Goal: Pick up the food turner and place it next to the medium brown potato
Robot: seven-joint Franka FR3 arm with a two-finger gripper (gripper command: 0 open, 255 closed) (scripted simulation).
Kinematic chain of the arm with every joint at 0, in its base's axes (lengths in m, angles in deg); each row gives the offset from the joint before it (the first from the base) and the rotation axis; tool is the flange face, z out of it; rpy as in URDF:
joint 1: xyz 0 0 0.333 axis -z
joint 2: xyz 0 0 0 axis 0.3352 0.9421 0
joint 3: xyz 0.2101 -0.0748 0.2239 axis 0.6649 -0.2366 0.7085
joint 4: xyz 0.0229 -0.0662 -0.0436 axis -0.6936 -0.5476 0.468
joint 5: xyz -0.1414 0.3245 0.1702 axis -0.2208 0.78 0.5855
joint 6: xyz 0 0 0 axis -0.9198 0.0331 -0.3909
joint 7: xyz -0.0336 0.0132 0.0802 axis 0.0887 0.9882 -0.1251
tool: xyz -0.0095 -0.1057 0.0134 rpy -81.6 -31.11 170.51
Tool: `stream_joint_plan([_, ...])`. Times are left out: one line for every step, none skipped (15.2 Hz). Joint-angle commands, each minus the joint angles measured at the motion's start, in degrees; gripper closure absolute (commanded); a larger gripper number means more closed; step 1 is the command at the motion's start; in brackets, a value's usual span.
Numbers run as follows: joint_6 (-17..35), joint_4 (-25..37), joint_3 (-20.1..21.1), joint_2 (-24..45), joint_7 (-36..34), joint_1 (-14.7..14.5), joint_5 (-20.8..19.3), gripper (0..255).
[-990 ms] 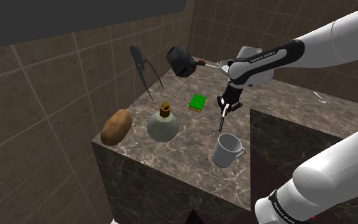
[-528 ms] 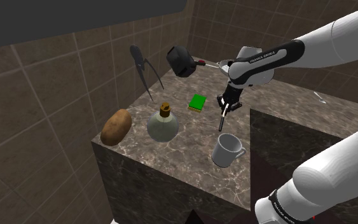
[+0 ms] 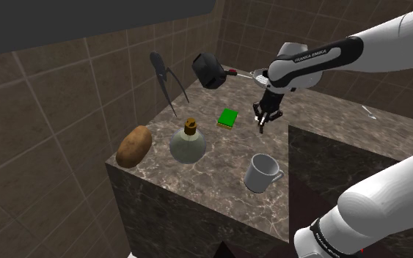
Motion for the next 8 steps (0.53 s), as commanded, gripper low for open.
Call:
stream_joint_plan([-1.6, 0.6, 0.0, -1.0, -0.1, 0.0, -0.1, 255])
stream_joint_plan([-2.4, 1.0, 0.0, -1.3, -0.2, 0.0, -0.1, 255])
stream_joint_plan([-3.2, 1.4, 0.0, -1.7, -0.2, 0.0, -0.1, 255])
stream_joint_plan([-4.0, 1.9, 0.0, -2.1, -0.3, 0.0, -0.1, 255])
stream_joint_plan([-4.8, 2.3, 0.0, -2.5, -0.3, 0.0, -0.2, 255])
stream_joint_plan([-5.6, 2.8, 0.0, -2.8, -0.3, 0.0, -0.2, 255])
stream_joint_plan([-6.4, 3.3, 0.0, -3.1, -0.4, 0.0, -0.2, 255])
stream_joint_plan([-7.2, 3.8, 0.0, -3.4, -0.4, 0.0, -0.2, 255])
